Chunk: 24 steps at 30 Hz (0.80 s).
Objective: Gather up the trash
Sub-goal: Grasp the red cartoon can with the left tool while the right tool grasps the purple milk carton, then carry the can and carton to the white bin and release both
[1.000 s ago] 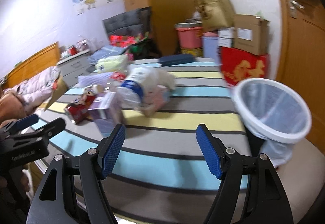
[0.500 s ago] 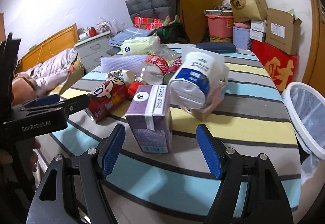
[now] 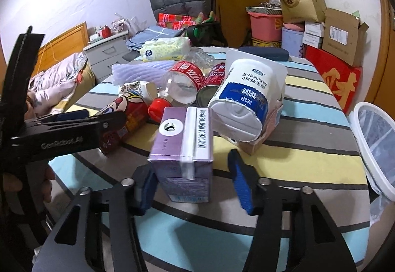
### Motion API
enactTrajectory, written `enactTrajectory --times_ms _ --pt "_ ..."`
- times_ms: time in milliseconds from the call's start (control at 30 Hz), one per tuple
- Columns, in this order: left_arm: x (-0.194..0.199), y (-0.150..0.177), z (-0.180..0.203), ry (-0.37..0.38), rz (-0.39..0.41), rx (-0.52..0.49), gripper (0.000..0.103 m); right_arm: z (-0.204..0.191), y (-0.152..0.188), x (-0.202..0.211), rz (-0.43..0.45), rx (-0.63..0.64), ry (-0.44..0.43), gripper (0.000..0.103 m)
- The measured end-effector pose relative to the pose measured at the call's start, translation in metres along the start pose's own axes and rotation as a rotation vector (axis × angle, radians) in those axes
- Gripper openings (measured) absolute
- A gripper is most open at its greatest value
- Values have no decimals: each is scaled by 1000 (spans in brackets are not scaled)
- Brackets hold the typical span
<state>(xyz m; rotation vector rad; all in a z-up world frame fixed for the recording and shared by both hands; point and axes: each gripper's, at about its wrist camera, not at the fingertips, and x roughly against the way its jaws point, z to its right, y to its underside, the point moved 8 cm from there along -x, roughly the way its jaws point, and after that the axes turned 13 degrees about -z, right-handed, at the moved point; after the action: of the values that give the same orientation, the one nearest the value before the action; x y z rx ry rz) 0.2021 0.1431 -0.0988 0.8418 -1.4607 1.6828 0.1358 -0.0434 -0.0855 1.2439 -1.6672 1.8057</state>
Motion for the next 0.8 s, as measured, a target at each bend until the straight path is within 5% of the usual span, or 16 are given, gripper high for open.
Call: enactTrajectory --times_ms 200,800 --pt "-12 1 11 42 -42 -16 59 5 -1 -1 -3 -16 -16 40" --pt "29 8 30 39 33 -3 53 16 -6 26 78 -46 -50 39"
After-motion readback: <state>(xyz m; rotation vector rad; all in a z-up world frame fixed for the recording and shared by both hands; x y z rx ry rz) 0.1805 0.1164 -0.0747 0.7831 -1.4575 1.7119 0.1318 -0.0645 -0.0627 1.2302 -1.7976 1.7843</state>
